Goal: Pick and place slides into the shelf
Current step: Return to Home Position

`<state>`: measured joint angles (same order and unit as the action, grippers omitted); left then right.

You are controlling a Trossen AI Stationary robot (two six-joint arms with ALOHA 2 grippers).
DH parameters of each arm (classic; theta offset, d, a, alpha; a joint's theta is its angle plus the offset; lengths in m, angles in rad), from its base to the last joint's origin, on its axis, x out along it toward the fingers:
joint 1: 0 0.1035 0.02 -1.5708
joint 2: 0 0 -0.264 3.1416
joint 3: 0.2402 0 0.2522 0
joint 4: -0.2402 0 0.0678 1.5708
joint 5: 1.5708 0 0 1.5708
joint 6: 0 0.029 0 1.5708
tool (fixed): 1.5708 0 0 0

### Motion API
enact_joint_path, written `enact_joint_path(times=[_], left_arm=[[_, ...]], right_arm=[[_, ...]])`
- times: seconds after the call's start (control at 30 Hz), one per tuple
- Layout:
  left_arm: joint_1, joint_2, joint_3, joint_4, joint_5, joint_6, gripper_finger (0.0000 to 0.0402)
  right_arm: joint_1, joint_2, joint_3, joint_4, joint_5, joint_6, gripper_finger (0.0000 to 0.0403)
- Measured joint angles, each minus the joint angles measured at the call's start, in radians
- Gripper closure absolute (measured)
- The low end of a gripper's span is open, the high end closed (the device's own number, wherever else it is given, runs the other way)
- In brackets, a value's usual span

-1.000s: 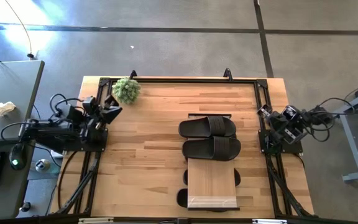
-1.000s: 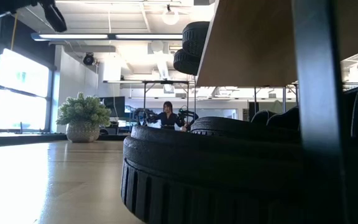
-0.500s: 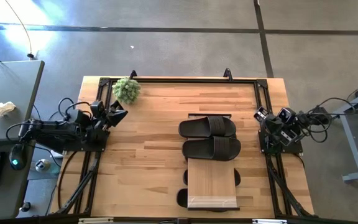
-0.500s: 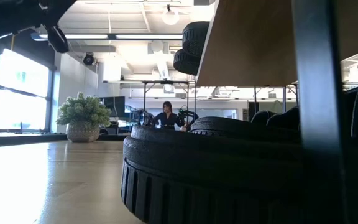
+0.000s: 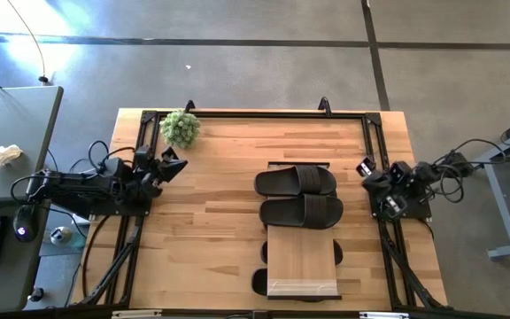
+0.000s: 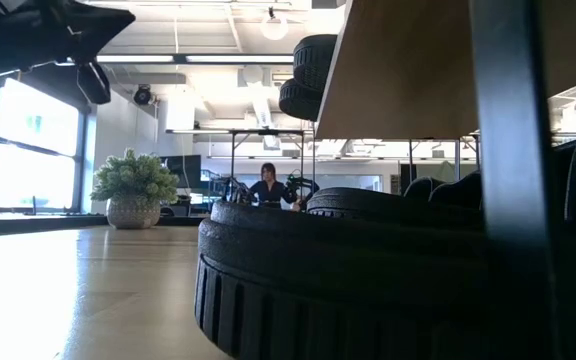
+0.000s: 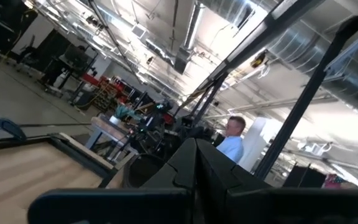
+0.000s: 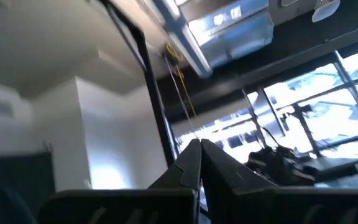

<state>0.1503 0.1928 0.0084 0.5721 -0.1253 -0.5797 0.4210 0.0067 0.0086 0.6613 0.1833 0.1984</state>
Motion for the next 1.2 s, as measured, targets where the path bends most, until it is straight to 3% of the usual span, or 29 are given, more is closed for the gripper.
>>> enact_joint_path(times=[0.27, 0.53, 0.63, 0.8, 1.2], left_arm=[[0.0, 0.0, 0.001, -0.187, -0.005, 0.108, 0.0402], [0.0, 0.0, 0.001, -0.458, -0.078, 0.109, 0.0401], [0.0, 0.003, 0.001, -0.533, -0.07, 0.108, 0.0401], [0.0, 0.014, 0.002, -0.523, -0.05, 0.107, 0.0401], [0.0, 0.013, 0.002, -0.522, -0.048, 0.105, 0.0401]], right_arm=[[0.0, 0.0, 0.0, -0.256, 0.113, -0.179, 0.0403], [0.0, 0.0, 0.0, -0.42, 0.304, -0.128, 0.0403], [0.0, 0.0, 0.0, -0.491, 0.306, -0.088, 0.0403], [0.0, 0.0, 0.0, -0.589, 0.306, -0.041, 0.0403], [0.0, 0.0, 0.002, -0.595, 0.304, -0.041, 0.0403]])
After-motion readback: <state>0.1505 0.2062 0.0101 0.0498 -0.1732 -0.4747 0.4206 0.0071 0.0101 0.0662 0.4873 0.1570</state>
